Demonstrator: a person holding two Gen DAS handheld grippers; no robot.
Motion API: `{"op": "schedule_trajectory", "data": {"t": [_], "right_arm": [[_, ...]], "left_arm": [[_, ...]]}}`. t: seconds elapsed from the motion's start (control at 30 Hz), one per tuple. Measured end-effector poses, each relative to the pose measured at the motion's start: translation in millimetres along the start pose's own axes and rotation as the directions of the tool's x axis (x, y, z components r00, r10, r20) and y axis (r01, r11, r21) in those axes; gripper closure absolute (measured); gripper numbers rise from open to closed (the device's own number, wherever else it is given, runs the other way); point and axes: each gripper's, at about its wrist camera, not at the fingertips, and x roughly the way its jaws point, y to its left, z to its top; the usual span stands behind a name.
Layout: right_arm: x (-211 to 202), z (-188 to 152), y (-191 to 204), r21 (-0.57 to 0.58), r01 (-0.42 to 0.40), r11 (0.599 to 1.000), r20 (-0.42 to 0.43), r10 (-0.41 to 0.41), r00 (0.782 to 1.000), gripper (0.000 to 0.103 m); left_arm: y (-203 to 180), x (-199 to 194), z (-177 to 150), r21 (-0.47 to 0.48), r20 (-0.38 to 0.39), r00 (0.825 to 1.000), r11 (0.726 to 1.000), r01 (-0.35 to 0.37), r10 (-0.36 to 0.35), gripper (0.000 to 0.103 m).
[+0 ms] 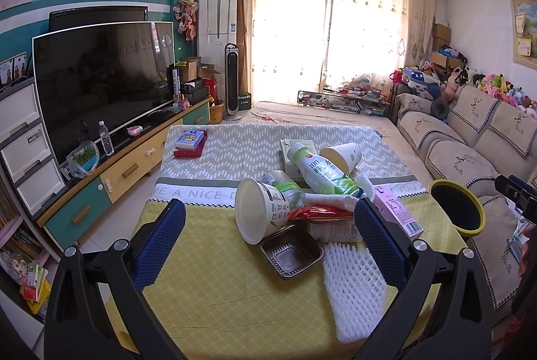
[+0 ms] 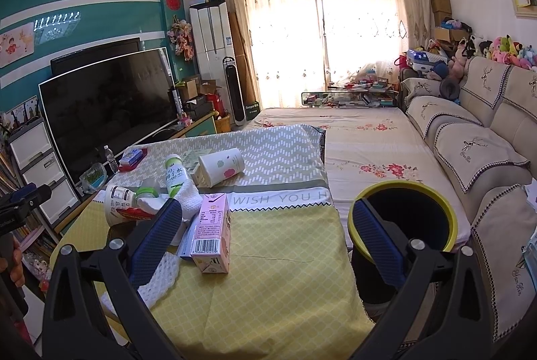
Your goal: Collect trash
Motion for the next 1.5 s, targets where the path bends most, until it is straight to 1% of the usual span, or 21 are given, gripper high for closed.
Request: {"op": "schedule_trajectory", "data": {"t": [0.4, 0.7, 0.8, 1.0, 1.2, 1.3, 1.37, 1.4, 1.43, 1.5], "right_arm": [[2, -2, -1, 0.001, -0.001, 1.0, -0.006, 0.001, 1.0, 0.006], [10, -8, 0, 0.007, -0.005, 1.0, -0.025, 0.005, 1.0, 0.006], [17, -8, 2, 0.003, -0.013, 1.0, -0.048, 0.013, 0.999, 0.006], [38, -22, 20, -0.042, -0.065, 0.997, -0.099, 0.06, 0.993, 0.006], [68, -43, 41, -0.084, -0.121, 0.989, -0.173, 0.105, 0.979, 0.006], [81, -52, 48, -0.09, -0.13, 0.987, -0.203, 0.11, 0.973, 0.006], [90, -56, 48, -0.079, -0.135, 0.988, -0.233, 0.113, 0.966, 0.011], [95, -58, 48, -0.074, -0.145, 0.987, -0.253, 0.122, 0.96, 0.024], [99, -60, 49, -0.076, -0.143, 0.987, -0.268, 0.118, 0.956, 0.035], [104, -63, 50, -0.086, -0.124, 0.988, -0.274, 0.096, 0.957, 0.037]], "left_arm": [[-2, 3, 4, 0.012, -0.005, 1.0, 1.0, 0.0, 0.0, 0.004], [-4, 8, 4, 0.013, -0.016, 1.0, 1.0, -0.001, 0.001, 0.004], [-4, 10, 3, 0.014, -0.018, 1.0, 1.0, 0.004, -0.004, 0.004], [-4, 17, -1, 0.006, -0.028, 1.0, 1.0, 0.01, -0.01, 0.004], [0, 24, -5, -0.016, -0.033, 0.999, 0.999, 0.033, -0.034, 0.004], [-1, 27, -6, -0.012, -0.038, 0.999, 0.999, 0.036, -0.037, 0.004], [-2, 31, -7, -0.007, -0.044, 0.998, 0.999, 0.037, -0.037, 0.004], [-3, 33, -8, -0.004, -0.048, 0.998, 0.999, 0.039, -0.039, 0.004], [-4, 35, -9, -0.002, -0.052, 0.998, 0.999, 0.043, -0.043, 0.004], [-6, 38, -10, 0.0, -0.062, 0.997, 0.999, 0.049, -0.049, 0.004]]}}
